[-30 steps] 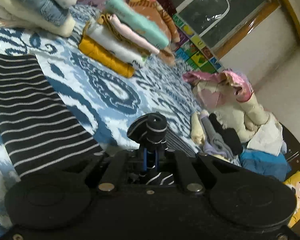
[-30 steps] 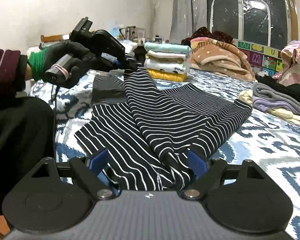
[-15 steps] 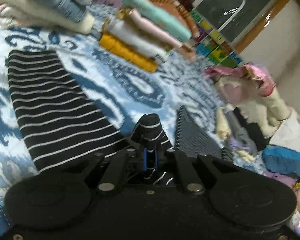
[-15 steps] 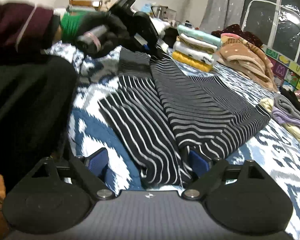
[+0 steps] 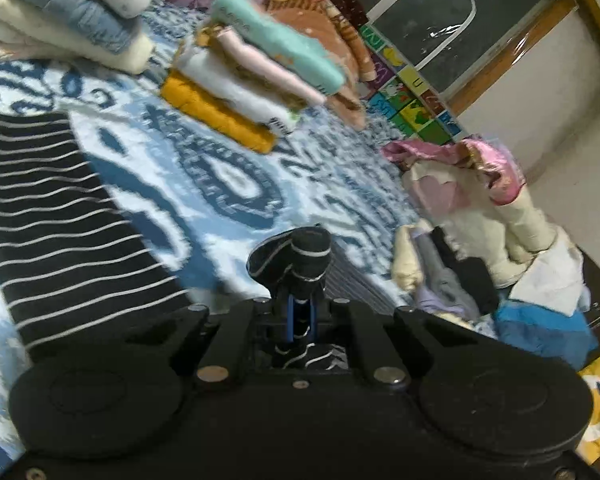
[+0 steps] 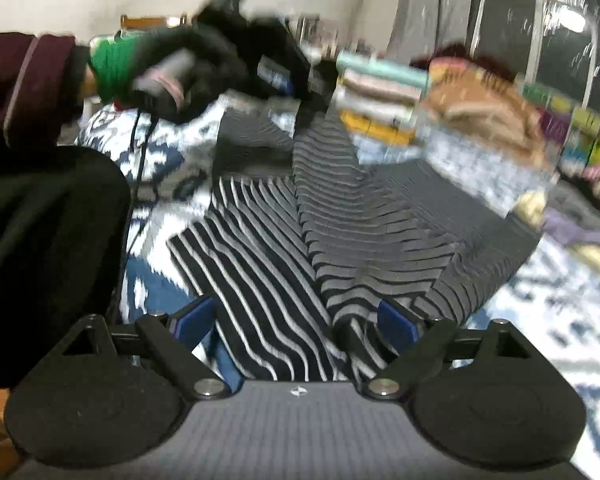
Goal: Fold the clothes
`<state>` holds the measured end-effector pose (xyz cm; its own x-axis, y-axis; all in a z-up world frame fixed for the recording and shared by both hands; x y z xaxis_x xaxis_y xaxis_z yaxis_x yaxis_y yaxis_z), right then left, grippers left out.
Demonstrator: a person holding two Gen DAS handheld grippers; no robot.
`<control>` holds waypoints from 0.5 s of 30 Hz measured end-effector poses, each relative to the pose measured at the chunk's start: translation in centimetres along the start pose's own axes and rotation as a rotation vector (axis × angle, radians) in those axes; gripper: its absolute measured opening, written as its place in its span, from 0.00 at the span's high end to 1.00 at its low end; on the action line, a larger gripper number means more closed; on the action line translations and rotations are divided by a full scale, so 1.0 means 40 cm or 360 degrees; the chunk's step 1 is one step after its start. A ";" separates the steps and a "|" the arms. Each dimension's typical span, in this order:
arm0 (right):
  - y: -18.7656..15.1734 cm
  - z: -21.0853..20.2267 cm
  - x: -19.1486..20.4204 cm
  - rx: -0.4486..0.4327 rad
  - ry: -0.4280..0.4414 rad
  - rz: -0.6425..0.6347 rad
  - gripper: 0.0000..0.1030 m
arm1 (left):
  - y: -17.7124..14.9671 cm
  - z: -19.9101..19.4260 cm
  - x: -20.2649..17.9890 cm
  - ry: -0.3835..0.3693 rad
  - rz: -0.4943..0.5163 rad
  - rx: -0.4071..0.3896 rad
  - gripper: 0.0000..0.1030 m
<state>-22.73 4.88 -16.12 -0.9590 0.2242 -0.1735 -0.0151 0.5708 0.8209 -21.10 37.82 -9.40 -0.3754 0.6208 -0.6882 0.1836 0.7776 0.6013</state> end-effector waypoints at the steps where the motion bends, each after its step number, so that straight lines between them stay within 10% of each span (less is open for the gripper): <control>1: -0.006 0.009 -0.001 0.0027 -0.0002 -0.0023 0.15 | 0.005 0.000 -0.016 -0.0020 -0.0009 -0.0010 0.96; 15: -0.015 0.008 -0.013 -0.0006 0.0066 0.0159 0.14 | 0.029 0.207 -0.329 -0.0225 -0.0047 0.0121 0.96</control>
<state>-22.12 4.68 -16.71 -0.9666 0.2472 -0.0680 0.0804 0.5440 0.8352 -8.41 31.38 -3.02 -0.2510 0.6012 -0.7586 0.2444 0.7977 0.5513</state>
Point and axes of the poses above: each gripper's, at about its wrist camera, not at the fingertips, and z roughly the way its jaws point, x to its left, y to its top, the point moved 6 cm from there along z, roughly the way its jaws point, and after that the axes turned 5 degrees about -y, right-handed, at the moved point
